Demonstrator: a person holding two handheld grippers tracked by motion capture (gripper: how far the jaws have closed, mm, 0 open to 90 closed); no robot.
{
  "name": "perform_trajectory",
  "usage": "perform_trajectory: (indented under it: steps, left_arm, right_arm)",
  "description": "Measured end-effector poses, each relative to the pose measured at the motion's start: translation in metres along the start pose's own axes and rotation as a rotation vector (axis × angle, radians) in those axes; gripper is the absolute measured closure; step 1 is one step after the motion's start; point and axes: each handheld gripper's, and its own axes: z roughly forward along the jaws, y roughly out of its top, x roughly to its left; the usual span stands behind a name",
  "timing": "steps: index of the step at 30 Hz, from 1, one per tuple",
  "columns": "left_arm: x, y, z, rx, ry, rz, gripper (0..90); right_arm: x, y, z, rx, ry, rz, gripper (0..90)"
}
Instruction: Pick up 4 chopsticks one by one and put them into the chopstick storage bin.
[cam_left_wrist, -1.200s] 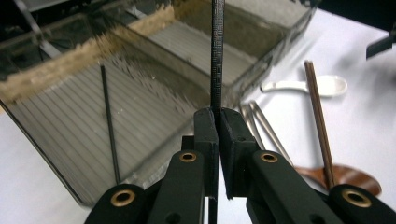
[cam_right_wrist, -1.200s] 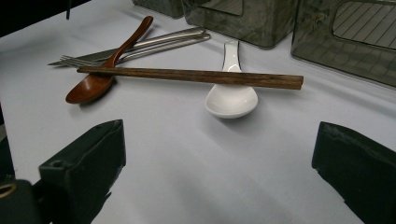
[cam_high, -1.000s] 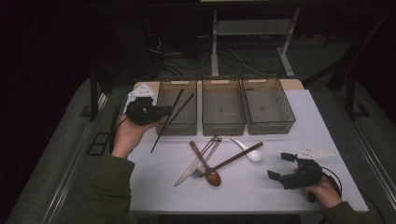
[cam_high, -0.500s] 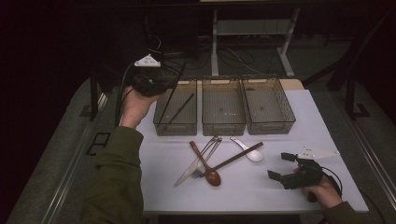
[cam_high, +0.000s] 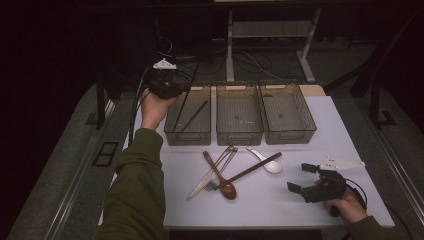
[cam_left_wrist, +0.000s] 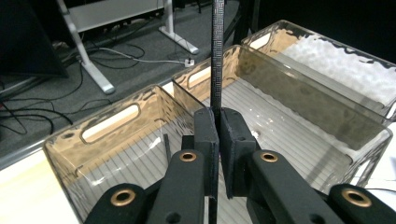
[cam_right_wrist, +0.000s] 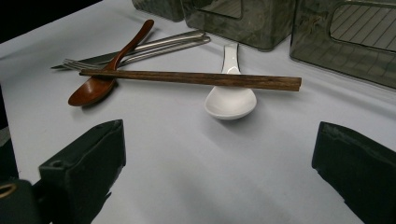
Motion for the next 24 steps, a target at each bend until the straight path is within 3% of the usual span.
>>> perform_trajectory:
  steps: [6, 13, 24]
  left_arm:
    - [0.000, -0.008, 0.016, 0.062, 0.011, -0.001, 84.6]
    - [0.007, -0.025, 0.033, 0.123, 0.025, -0.047, 84.6]
    - [0.009, -0.040, 0.053, 0.164, 0.066, -0.097, 84.4]
  right_arm:
    - [0.000, 0.000, 0.000, 0.000, 0.002, 0.000, 2.5]
    - [0.000, 0.000, -0.001, 0.000, 0.002, 0.001, 2.5]
    - [0.000, 0.000, 0.000, 0.000, 0.004, -0.001, 2.6]
